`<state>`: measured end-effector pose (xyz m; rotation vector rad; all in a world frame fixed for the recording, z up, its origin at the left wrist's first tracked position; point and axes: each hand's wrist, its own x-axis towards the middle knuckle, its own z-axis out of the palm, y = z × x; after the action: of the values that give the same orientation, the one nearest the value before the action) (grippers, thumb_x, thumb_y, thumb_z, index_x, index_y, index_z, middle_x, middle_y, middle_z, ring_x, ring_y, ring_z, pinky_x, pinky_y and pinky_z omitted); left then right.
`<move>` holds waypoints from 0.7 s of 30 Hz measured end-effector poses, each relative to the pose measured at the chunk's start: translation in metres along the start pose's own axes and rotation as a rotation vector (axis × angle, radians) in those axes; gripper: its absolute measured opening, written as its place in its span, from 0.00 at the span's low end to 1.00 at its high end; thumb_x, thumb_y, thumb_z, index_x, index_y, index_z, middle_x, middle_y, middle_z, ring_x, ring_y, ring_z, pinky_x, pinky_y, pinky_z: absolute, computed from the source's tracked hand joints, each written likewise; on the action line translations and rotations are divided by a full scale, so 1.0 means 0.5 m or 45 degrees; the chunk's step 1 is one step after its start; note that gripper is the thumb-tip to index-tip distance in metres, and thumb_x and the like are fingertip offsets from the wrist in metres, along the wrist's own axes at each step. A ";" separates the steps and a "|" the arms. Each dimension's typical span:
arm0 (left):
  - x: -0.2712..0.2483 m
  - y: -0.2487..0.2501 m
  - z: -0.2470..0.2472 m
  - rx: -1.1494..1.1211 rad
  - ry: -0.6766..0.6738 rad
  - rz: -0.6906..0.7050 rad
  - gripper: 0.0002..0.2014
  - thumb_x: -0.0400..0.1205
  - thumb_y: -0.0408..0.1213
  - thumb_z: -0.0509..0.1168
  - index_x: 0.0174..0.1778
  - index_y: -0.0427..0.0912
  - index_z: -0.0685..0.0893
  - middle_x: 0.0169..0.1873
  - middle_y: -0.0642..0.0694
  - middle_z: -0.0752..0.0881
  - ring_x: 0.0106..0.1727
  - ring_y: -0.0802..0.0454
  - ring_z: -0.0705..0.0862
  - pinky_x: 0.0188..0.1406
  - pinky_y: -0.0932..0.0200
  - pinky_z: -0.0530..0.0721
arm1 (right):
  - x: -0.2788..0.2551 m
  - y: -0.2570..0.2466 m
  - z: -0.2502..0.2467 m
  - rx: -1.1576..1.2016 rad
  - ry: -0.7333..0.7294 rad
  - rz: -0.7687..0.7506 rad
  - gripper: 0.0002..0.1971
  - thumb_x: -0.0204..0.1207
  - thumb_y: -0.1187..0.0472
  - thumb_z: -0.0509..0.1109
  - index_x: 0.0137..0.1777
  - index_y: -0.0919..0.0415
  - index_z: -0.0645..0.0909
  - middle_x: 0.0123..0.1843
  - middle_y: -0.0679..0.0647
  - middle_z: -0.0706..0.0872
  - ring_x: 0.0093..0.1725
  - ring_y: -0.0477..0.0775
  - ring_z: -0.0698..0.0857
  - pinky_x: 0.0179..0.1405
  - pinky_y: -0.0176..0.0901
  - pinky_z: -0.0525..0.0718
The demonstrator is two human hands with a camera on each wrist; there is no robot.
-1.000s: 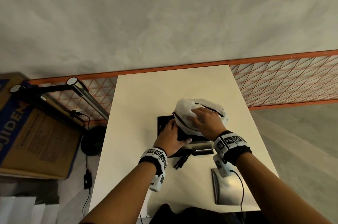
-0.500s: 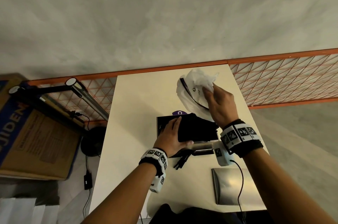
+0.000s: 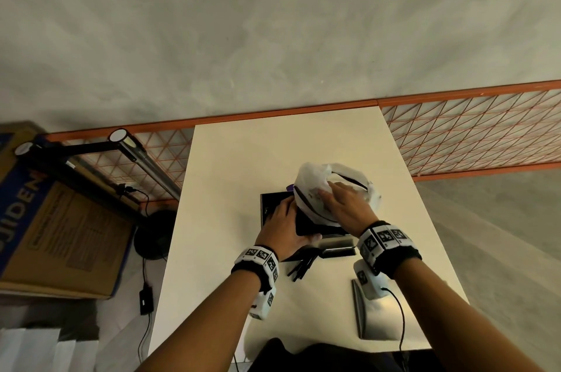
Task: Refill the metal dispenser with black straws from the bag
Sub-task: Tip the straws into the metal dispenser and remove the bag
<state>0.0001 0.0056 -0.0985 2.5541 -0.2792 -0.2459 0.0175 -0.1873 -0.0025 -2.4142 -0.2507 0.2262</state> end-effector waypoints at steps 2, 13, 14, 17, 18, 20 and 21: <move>-0.001 0.001 -0.002 0.013 0.007 0.003 0.55 0.69 0.74 0.68 0.87 0.49 0.58 0.83 0.49 0.65 0.83 0.47 0.67 0.78 0.38 0.74 | 0.001 -0.005 -0.009 0.020 0.009 0.019 0.13 0.88 0.45 0.54 0.50 0.50 0.76 0.47 0.54 0.83 0.50 0.57 0.80 0.48 0.47 0.71; -0.002 -0.005 0.001 0.037 -0.013 0.039 0.54 0.72 0.78 0.62 0.86 0.48 0.57 0.82 0.45 0.66 0.83 0.45 0.67 0.76 0.35 0.76 | -0.004 -0.086 -0.073 0.250 0.281 -0.155 0.12 0.88 0.50 0.59 0.42 0.49 0.75 0.37 0.42 0.79 0.40 0.36 0.78 0.37 0.27 0.69; -0.003 -0.005 0.001 0.034 -0.017 0.037 0.54 0.72 0.78 0.63 0.87 0.49 0.56 0.83 0.46 0.65 0.83 0.46 0.67 0.76 0.36 0.77 | -0.004 -0.089 -0.073 0.246 0.287 -0.165 0.12 0.88 0.50 0.59 0.42 0.50 0.75 0.36 0.43 0.79 0.39 0.36 0.78 0.37 0.27 0.70; -0.005 -0.003 0.000 0.013 -0.025 0.018 0.53 0.72 0.77 0.64 0.86 0.49 0.56 0.83 0.47 0.65 0.82 0.46 0.68 0.75 0.37 0.77 | 0.002 -0.081 -0.065 0.197 0.196 -0.129 0.15 0.87 0.49 0.59 0.43 0.57 0.77 0.37 0.49 0.81 0.38 0.46 0.78 0.36 0.38 0.69; -0.005 -0.002 -0.002 0.006 -0.038 0.006 0.54 0.72 0.77 0.65 0.86 0.49 0.56 0.83 0.47 0.64 0.82 0.46 0.67 0.75 0.37 0.77 | 0.002 -0.076 -0.061 0.164 0.170 -0.127 0.17 0.87 0.49 0.59 0.43 0.60 0.77 0.37 0.53 0.82 0.38 0.51 0.78 0.37 0.43 0.68; -0.008 0.002 -0.005 -0.014 -0.059 -0.005 0.54 0.71 0.77 0.65 0.86 0.50 0.56 0.83 0.48 0.63 0.83 0.46 0.67 0.76 0.37 0.77 | -0.001 -0.072 -0.057 0.133 0.199 -0.167 0.18 0.87 0.50 0.61 0.42 0.64 0.77 0.36 0.55 0.81 0.36 0.53 0.77 0.35 0.46 0.67; -0.009 0.003 -0.007 -0.021 -0.061 -0.008 0.54 0.70 0.77 0.65 0.86 0.51 0.57 0.83 0.48 0.64 0.83 0.46 0.67 0.75 0.37 0.77 | -0.003 -0.076 -0.060 0.145 0.240 -0.195 0.18 0.87 0.51 0.61 0.42 0.64 0.78 0.35 0.54 0.81 0.34 0.52 0.76 0.34 0.46 0.67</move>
<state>-0.0034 0.0073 -0.0941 2.5356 -0.2861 -0.3110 0.0182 -0.1783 0.0453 -2.2724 -0.3259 -0.0548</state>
